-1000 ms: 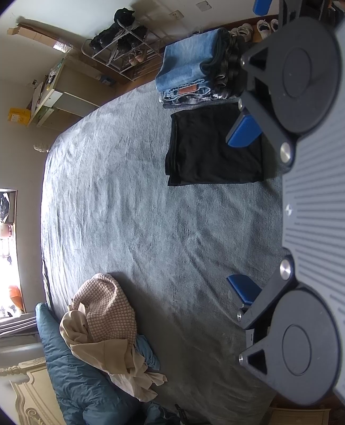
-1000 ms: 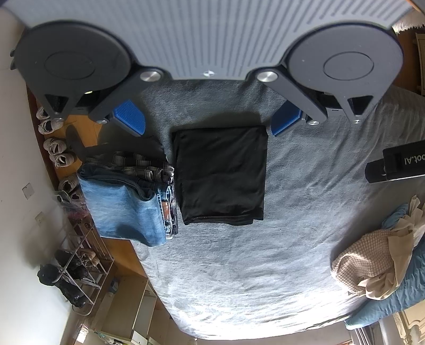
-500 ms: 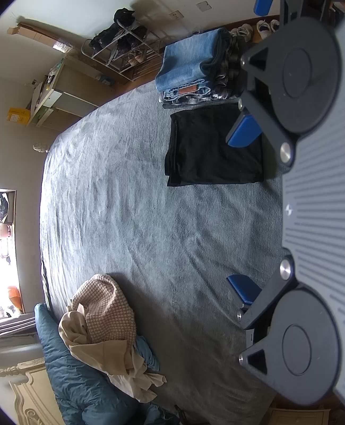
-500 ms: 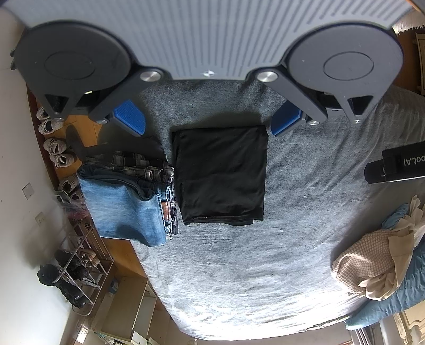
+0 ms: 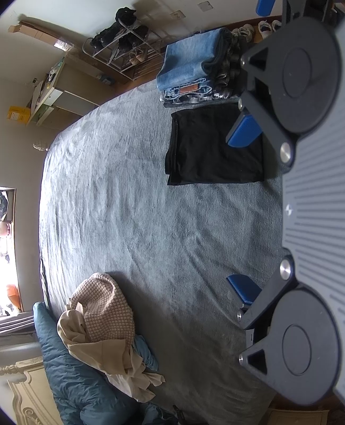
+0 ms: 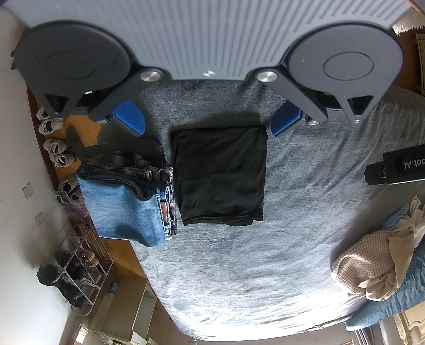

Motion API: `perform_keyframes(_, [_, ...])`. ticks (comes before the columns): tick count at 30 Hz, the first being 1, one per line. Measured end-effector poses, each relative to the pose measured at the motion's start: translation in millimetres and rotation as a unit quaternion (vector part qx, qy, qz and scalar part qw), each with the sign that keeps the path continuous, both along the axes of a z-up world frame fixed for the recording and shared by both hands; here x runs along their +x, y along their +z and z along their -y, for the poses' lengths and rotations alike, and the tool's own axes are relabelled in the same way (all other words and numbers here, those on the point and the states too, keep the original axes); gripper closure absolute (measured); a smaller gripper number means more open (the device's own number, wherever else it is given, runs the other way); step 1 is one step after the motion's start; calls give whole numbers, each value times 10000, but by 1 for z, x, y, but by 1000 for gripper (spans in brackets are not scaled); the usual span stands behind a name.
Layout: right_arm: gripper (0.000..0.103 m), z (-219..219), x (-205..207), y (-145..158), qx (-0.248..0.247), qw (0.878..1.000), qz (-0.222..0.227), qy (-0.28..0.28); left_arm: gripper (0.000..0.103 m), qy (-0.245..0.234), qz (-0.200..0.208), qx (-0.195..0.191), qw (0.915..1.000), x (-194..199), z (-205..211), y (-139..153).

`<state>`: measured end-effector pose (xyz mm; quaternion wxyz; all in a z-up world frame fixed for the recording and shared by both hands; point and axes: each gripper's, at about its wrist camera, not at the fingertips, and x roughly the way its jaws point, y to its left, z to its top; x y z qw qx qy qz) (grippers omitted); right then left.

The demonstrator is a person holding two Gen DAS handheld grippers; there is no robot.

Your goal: Fold clothes

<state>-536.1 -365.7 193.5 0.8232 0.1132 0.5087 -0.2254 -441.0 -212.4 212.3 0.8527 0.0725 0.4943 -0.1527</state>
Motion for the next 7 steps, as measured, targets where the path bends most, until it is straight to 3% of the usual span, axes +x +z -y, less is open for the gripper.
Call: perform_keyframes(7, [1,-1,0,-1,6,10000,-7,-16,1,-8,-11,3,10000,1,1,0])
